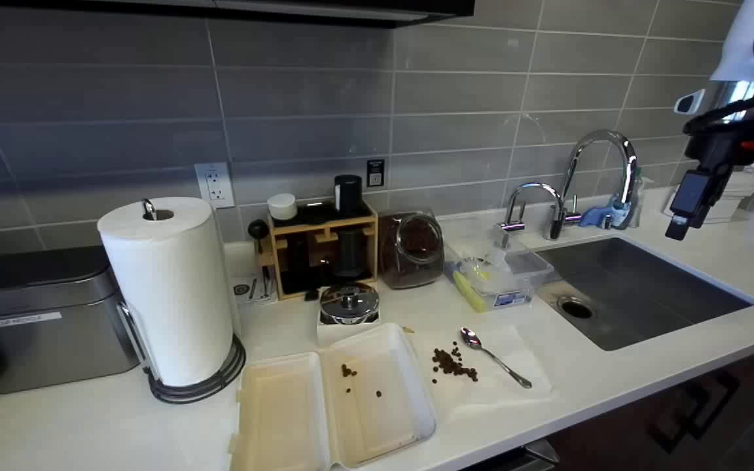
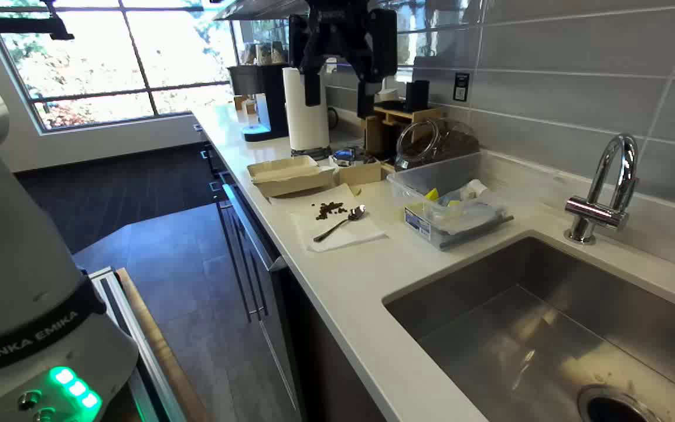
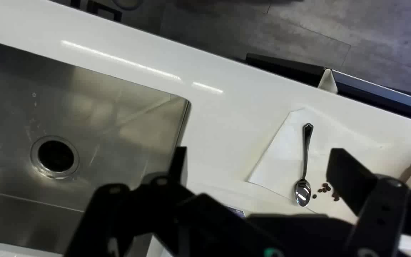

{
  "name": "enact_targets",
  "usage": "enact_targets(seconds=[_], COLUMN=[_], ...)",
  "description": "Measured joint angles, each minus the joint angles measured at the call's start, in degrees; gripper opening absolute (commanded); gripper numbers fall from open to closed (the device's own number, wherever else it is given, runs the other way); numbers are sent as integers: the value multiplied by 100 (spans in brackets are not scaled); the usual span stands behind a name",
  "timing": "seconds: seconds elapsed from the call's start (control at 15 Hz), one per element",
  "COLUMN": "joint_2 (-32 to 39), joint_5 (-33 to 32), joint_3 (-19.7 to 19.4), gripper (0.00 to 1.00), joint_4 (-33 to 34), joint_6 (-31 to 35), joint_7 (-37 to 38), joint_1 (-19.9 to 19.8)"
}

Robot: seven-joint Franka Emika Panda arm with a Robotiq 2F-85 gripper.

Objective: Pick up the spoon, scope the objects from the bottle and put them in the bowl

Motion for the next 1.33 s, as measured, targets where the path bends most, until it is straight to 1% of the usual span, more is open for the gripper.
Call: enact_targets(seconds=[0.73, 0.8, 0.93, 1.13, 1.33], joint_2=[3, 16, 86, 264, 479], joint_5=[-3, -5, -6, 28, 349], joint_3=[35, 101, 356, 796, 1055], gripper=[100, 100, 100, 100, 100], joint_4=[2, 4, 1, -10, -63], joint_6=[0, 7, 157, 558, 1016], joint_7=[6, 28, 165, 641, 1136], joint_1=[-11, -3, 47, 219, 428])
